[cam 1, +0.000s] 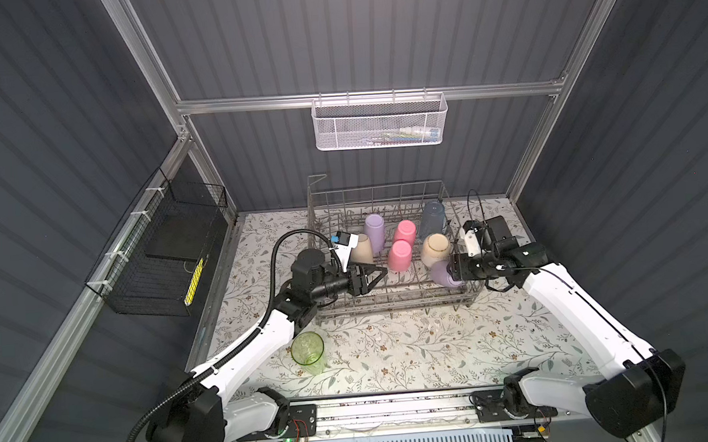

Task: Load the cups into the dish rack
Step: 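Lower the lavender cup upside down into the rack with the right gripper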

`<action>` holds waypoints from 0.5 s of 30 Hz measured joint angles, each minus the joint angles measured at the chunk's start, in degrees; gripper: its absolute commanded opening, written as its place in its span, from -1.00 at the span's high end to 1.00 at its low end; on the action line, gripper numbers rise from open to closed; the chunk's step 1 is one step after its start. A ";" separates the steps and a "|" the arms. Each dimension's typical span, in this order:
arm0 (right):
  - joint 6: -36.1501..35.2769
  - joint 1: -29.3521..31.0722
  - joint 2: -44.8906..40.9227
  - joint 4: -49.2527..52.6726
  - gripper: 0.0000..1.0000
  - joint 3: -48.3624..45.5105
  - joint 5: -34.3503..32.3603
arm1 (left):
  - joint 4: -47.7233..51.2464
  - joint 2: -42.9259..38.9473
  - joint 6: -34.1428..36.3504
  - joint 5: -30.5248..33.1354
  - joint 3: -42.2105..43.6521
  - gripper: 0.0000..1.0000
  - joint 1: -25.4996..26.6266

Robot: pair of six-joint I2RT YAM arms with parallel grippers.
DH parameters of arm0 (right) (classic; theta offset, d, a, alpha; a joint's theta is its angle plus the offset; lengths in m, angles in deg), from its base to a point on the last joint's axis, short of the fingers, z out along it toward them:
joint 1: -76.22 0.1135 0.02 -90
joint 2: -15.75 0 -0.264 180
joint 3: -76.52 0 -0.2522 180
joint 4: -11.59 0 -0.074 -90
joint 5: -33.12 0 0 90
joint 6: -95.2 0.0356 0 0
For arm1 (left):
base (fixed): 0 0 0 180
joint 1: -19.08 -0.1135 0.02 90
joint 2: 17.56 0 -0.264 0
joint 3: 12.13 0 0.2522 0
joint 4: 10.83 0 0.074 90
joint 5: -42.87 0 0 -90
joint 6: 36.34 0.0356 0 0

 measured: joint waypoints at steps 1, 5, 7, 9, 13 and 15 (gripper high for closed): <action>0.00 -0.15 0.02 -0.02 -0.69 -0.31 0.09 | -0.04 0.00 0.00 0.00 0.04 -0.23 0.00; 0.00 -0.48 1.07 -0.26 -0.79 -1.86 0.74 | -0.44 0.04 -0.02 -0.02 0.20 -0.23 0.00; -0.02 -0.48 1.99 -0.46 -0.81 -2.08 1.09 | -0.44 0.07 0.00 -0.02 0.20 -0.23 0.00; -0.02 -0.48 2.97 -0.79 -0.83 -2.14 1.46 | -0.44 0.07 0.00 0.00 0.20 -0.23 0.00; -0.07 -0.48 4.85 -1.60 -0.85 -2.14 1.99 | -0.42 0.07 0.00 0.00 0.22 -0.23 0.00; -0.07 -0.48 5.97 -1.97 -0.85 -2.14 2.21 | -0.42 0.04 0.00 0.00 0.28 -0.23 0.00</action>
